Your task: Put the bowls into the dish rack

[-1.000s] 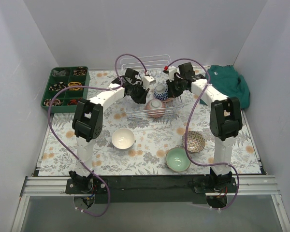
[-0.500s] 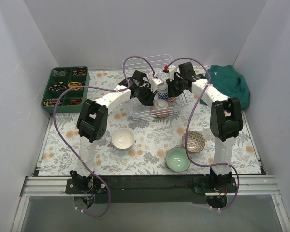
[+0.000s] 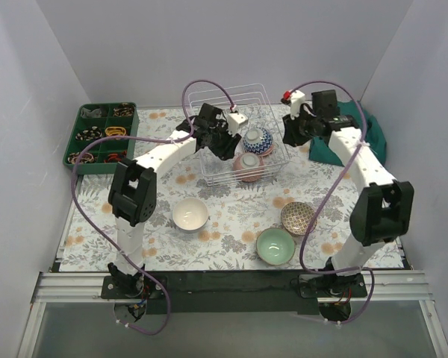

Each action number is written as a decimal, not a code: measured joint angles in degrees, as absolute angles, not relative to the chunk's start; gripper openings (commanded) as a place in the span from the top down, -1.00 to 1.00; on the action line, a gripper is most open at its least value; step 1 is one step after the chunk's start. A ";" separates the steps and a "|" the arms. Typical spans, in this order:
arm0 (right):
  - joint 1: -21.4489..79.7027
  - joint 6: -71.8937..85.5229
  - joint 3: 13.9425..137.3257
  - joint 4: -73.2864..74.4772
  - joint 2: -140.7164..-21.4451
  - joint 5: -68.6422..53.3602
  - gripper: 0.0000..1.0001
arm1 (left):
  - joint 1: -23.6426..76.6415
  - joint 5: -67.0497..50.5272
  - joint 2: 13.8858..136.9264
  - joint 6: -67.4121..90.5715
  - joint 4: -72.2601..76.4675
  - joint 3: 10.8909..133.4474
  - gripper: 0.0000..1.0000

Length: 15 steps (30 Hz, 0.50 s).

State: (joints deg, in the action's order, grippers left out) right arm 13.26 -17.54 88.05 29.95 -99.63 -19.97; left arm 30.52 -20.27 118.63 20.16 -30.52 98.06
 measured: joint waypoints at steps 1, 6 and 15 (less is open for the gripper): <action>12.25 -18.85 86.98 31.31 -97.25 -20.08 0.34 | 30.48 -19.49 117.47 20.32 -30.24 98.06 0.07; 8.01 -31.07 79.53 41.95 -86.32 -23.18 0.28 | 30.46 -15.29 111.35 21.41 -28.77 98.06 -0.25; 4.95 -70.13 62.81 67.13 -76.23 -28.47 0.22 | 28.82 -9.98 110.04 25.50 -27.92 98.06 -0.39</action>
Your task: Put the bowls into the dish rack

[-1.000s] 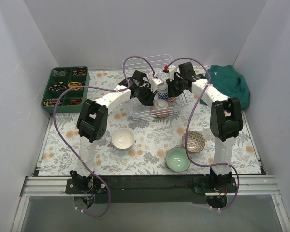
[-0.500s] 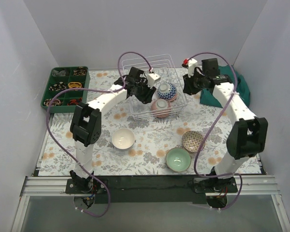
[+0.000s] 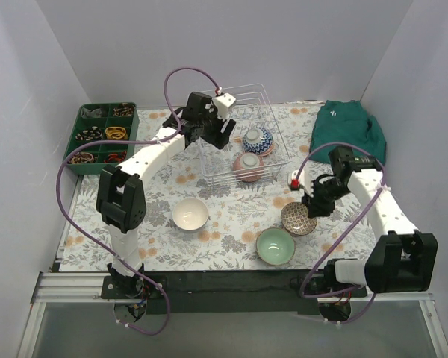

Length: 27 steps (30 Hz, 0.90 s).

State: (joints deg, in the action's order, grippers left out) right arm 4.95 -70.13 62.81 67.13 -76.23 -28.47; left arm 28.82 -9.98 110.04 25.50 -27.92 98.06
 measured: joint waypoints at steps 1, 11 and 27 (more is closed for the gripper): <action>4.95 -73.76 60.14 68.20 -74.41 -28.47 0.22 | 28.56 -9.74 110.04 25.87 -27.94 98.06 -0.39; 7.60 -94.02 48.27 69.73 -65.34 -28.01 0.17 | 27.77 -8.32 110.04 27.14 -28.64 94.15 -0.39; 9.54 -93.58 40.42 59.16 -64.53 -24.86 0.21 | 27.81 -6.48 107.00 26.89 -29.58 91.55 -0.40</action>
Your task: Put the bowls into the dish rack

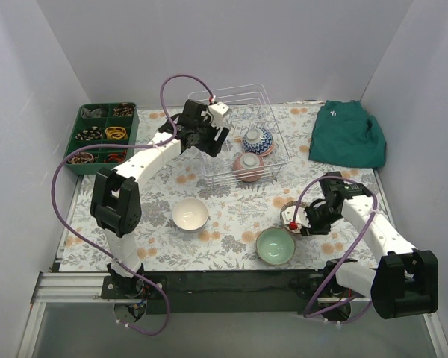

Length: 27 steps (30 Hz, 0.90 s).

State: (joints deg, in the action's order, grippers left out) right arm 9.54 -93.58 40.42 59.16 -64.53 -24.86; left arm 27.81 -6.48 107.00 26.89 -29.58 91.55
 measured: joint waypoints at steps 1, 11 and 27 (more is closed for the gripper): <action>9.80 -93.32 40.21 58.61 -64.53 -24.75 0.24 | 27.81 -6.44 106.67 26.87 -29.69 91.46 -0.40; 13.17 -88.64 40.69 54.06 -62.00 -23.97 0.97 | 27.81 -6.81 105.23 25.58 -29.04 90.43 -0.40; 13.19 -59.40 87.39 67.59 -72.77 -31.00 0.97 | 27.81 -13.85 93.82 29.10 -18.85 85.43 -0.40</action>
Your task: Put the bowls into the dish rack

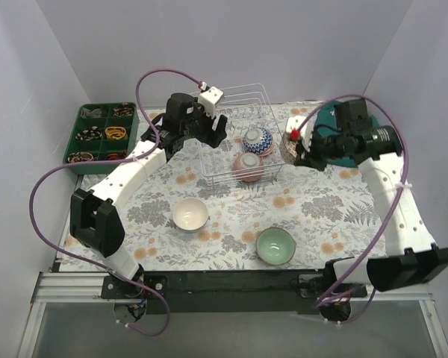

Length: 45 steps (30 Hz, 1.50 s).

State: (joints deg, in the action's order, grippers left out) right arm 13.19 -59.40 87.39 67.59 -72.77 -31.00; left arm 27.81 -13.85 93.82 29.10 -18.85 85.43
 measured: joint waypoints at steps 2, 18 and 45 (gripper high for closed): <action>13.13 -52.21 93.12 65.23 -77.84 -36.27 0.97 | 27.81 -13.98 94.19 29.93 -18.35 85.91 -0.38; 11.64 30.44 87.39 -7.81 -110.72 -75.53 0.97 | 26.46 -5.76 106.45 25.74 -22.65 91.66 1.00; 18.13 58.98 85.58 -42.72 -125.27 -79.24 0.97 | 22.02 -24.86 105.60 28.51 -28.05 84.79 1.00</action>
